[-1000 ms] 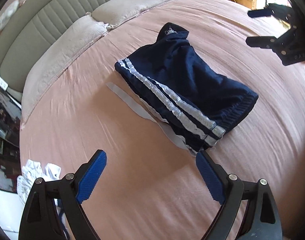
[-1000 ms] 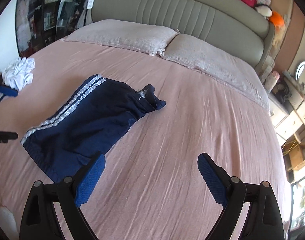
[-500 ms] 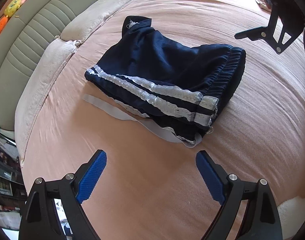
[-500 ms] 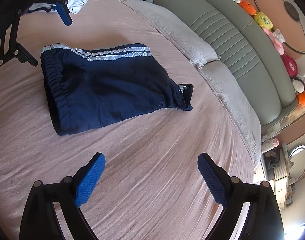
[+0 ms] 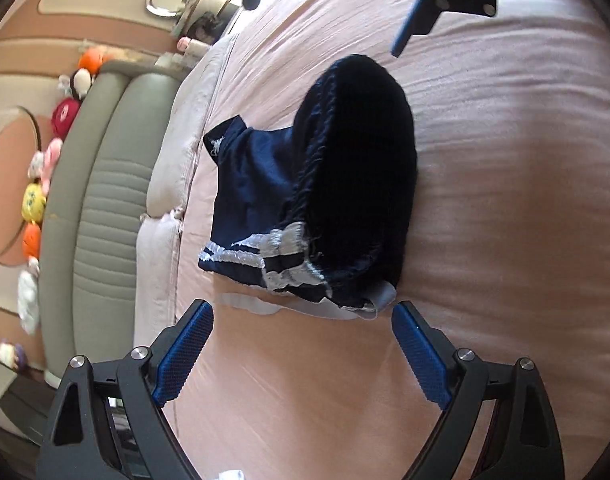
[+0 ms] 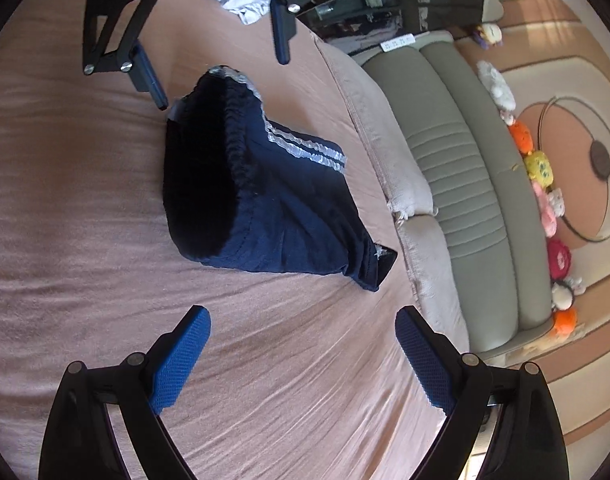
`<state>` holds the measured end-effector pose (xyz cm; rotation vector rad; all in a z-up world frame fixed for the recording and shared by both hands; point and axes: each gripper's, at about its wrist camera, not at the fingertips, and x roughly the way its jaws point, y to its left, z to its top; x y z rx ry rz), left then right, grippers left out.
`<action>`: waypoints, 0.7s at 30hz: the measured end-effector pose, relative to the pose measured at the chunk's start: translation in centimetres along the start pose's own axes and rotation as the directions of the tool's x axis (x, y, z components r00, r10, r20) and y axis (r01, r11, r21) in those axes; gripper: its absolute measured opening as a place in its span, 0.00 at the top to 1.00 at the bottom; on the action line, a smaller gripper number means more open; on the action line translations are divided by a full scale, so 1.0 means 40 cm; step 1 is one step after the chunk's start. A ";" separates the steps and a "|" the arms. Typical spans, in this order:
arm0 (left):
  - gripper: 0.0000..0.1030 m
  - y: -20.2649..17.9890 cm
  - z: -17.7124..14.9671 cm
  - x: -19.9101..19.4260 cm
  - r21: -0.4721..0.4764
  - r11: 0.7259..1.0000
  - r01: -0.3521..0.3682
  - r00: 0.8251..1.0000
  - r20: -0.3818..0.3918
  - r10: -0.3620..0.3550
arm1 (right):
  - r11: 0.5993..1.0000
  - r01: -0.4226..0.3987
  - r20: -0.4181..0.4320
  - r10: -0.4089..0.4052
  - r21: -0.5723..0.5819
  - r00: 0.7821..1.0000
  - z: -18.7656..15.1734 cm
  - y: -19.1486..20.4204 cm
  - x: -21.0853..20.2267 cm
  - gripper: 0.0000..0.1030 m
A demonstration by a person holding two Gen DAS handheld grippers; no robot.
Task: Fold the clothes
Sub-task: 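Grasp the ends of the folded shorts with both grippers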
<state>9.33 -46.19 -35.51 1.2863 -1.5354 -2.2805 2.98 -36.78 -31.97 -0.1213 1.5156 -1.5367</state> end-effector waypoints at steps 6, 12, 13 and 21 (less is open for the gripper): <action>0.07 0.005 -0.003 0.011 0.013 1.000 0.002 1.000 0.014 -0.002 | 0.993 0.009 0.035 -0.005 -0.115 0.999 0.014 0.062 0.023 0.09; 0.00 0.019 -0.002 0.040 0.022 0.999 -0.029 0.999 0.037 0.028 | 0.991 0.013 0.071 -0.003 -0.134 0.997 0.040 0.060 0.047 0.09; 0.00 0.017 -0.001 0.041 0.027 0.999 -0.030 0.999 0.045 0.029 | 0.990 0.008 0.075 0.002 -0.138 0.997 0.044 0.060 0.054 0.09; 0.00 -0.023 0.019 0.046 0.190 0.970 -0.151 0.982 0.140 0.126 | 0.992 0.054 0.096 -0.044 -0.111 0.994 0.073 0.041 0.095 0.00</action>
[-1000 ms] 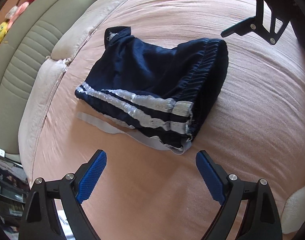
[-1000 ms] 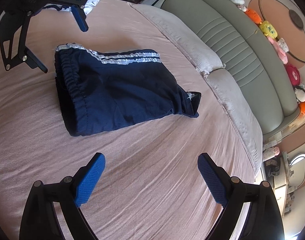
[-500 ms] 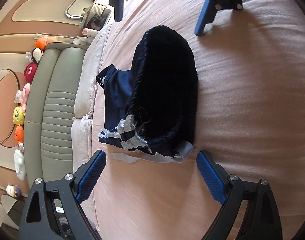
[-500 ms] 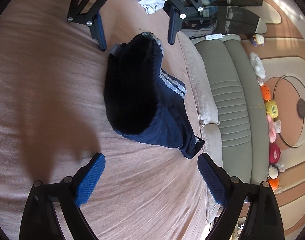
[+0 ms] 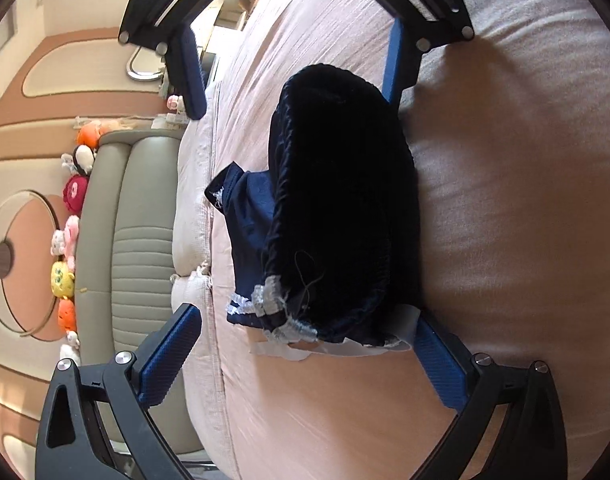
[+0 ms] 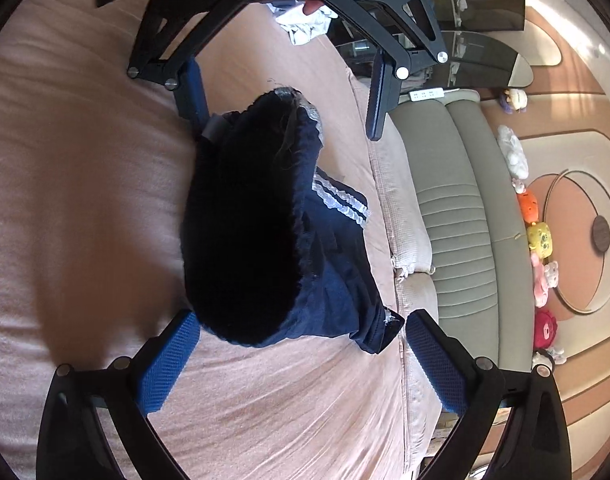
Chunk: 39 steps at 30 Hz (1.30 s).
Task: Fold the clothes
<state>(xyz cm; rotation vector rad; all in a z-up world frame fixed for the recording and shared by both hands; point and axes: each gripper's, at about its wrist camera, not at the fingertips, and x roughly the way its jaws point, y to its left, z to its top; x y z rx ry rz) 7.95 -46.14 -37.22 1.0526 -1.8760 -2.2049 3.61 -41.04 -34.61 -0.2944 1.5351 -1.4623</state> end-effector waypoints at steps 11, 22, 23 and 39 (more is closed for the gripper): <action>0.00 -0.019 0.013 -0.002 0.079 0.996 -0.038 0.998 0.043 0.035 | 0.999 0.035 0.038 -0.034 -0.010 0.999 0.016 0.002 0.020 0.00; 0.00 -0.023 0.036 0.010 0.089 0.996 -0.030 0.999 0.015 0.028 | 0.999 0.024 0.024 -0.025 0.041 0.999 0.018 -0.008 0.028 0.00; 0.00 -0.022 0.038 0.010 0.088 0.996 -0.028 1.000 0.015 0.027 | 0.999 0.026 0.022 -0.027 0.035 0.999 0.019 -0.007 0.028 0.00; 0.66 -0.082 0.055 -0.013 0.097 0.995 0.037 0.999 0.007 -0.038 | 0.990 -0.099 0.035 0.103 -0.097 0.994 0.016 0.010 0.043 0.48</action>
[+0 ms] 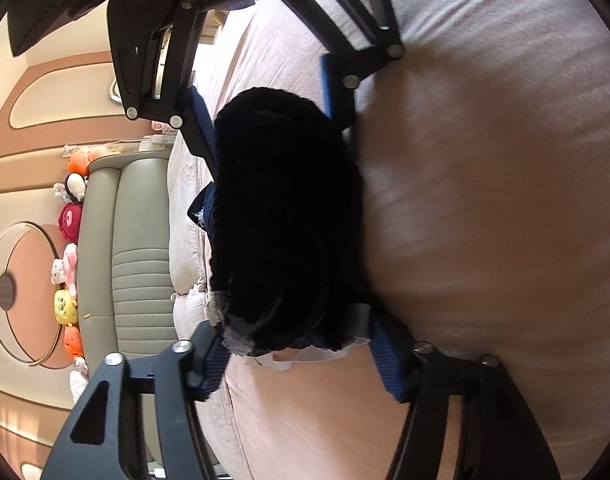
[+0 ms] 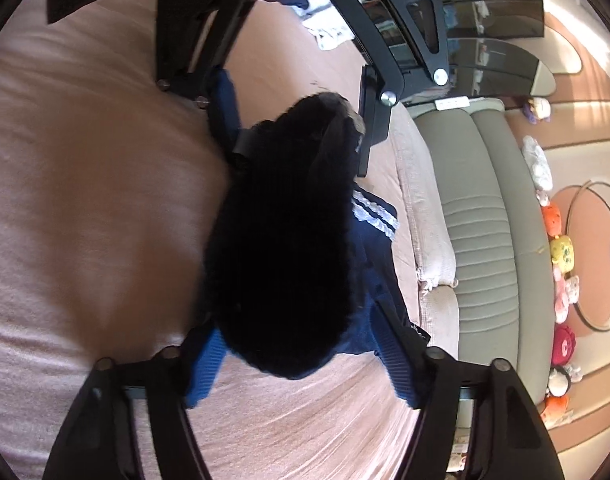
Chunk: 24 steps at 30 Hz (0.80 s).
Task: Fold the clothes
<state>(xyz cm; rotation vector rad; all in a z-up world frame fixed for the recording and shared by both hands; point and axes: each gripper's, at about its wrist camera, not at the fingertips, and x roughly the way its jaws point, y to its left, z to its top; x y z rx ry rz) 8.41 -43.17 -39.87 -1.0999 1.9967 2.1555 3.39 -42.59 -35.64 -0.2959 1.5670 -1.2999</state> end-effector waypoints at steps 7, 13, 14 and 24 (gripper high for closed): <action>0.88 -0.027 0.020 0.002 -0.001 1.000 0.013 1.000 -0.006 -0.013 | 0.994 0.015 -0.006 -0.015 -0.104 1.000 0.000 0.066 0.006 0.90; 0.88 -0.016 0.038 0.007 -0.001 0.999 0.038 0.999 -0.015 -0.038 | 0.996 -0.027 -0.018 0.025 -0.082 1.000 0.009 0.052 0.004 0.90; 0.88 -0.011 0.040 0.008 -0.010 0.999 0.046 0.999 -0.019 -0.046 | 0.996 -0.031 -0.019 0.029 -0.083 0.999 0.013 0.055 0.000 0.90; 0.86 0.010 0.018 0.010 -0.041 0.994 0.098 0.994 -0.043 -0.100 | 0.988 -0.119 -0.018 0.118 -0.099 0.993 0.025 0.020 0.006 0.90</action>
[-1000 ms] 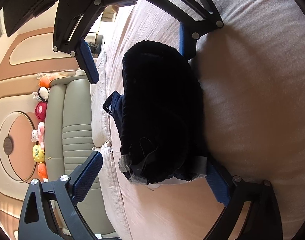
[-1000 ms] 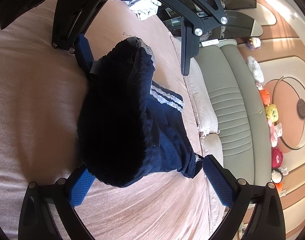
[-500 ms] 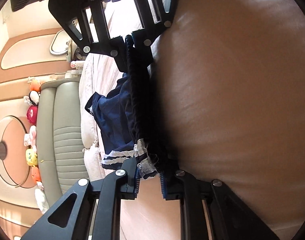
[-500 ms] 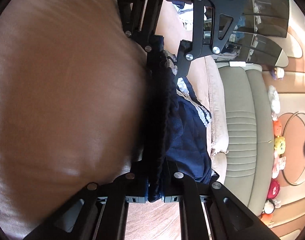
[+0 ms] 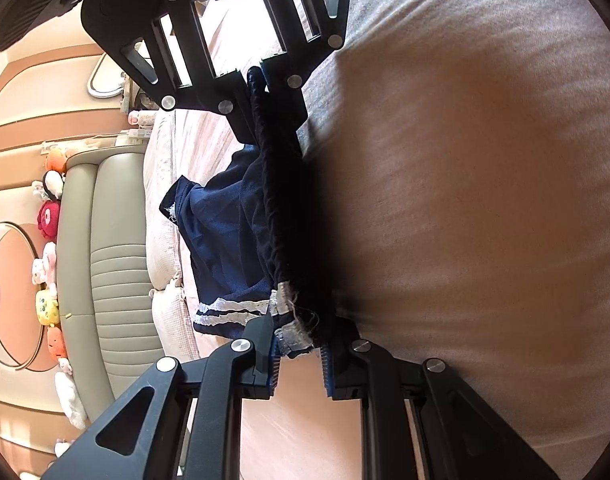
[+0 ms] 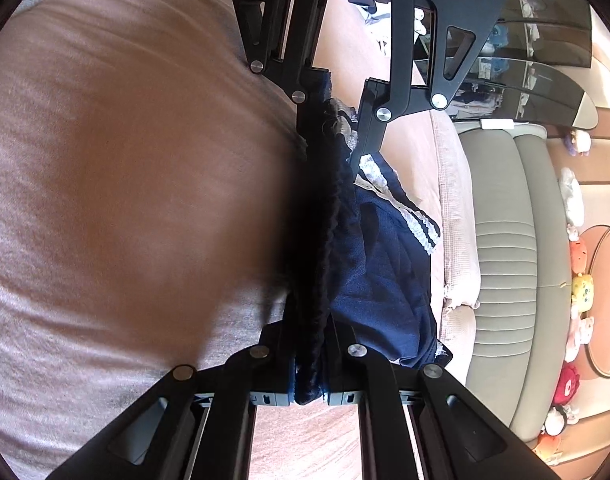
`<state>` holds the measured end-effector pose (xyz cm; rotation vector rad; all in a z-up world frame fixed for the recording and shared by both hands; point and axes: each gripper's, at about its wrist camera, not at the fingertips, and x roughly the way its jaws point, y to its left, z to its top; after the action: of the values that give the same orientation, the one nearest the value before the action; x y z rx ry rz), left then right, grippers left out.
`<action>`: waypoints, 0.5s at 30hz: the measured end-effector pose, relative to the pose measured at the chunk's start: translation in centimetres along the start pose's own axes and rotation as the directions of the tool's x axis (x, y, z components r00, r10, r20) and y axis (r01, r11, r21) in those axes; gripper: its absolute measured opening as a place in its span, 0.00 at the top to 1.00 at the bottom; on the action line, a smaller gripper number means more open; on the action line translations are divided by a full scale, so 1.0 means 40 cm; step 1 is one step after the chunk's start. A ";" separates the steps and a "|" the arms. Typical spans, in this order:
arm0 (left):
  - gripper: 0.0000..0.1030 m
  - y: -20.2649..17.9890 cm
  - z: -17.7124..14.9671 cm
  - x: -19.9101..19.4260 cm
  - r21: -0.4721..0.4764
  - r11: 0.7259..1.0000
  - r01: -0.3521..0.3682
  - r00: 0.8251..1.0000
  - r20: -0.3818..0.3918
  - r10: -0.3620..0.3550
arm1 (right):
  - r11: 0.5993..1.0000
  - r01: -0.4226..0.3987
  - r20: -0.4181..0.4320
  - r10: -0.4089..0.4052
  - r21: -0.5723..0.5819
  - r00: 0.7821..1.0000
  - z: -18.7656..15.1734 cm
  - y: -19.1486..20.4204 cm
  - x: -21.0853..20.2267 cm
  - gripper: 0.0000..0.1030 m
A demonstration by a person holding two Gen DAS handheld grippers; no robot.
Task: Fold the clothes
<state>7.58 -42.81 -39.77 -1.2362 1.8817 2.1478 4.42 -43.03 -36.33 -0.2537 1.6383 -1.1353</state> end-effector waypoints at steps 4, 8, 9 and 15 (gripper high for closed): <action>0.85 0.009 -0.002 -0.006 -0.025 1.000 0.011 1.000 -0.002 -0.011 | 0.998 -0.065 -0.007 0.065 0.027 0.998 0.001 -0.036 0.002 0.90; 0.85 0.013 -0.017 -0.018 -0.042 0.999 0.012 1.000 -0.002 -0.012 | 0.988 -0.122 -0.010 0.123 0.096 0.992 0.001 -0.075 0.006 0.90; 0.85 0.021 -0.016 -0.016 -0.058 0.998 0.019 1.000 -0.002 -0.019 | 0.984 -0.135 -0.010 0.137 0.114 0.990 0.001 -0.084 0.008 0.90; 0.84 0.065 -0.009 -0.011 -0.131 0.988 0.076 0.997 0.004 -0.077 | 0.988 -0.113 -0.018 0.116 0.108 0.993 -0.020 -0.088 0.002 0.90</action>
<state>6.78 -43.62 -37.35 -1.3086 1.6881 2.2622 2.44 -44.49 -33.69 -0.0761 1.5873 -1.1375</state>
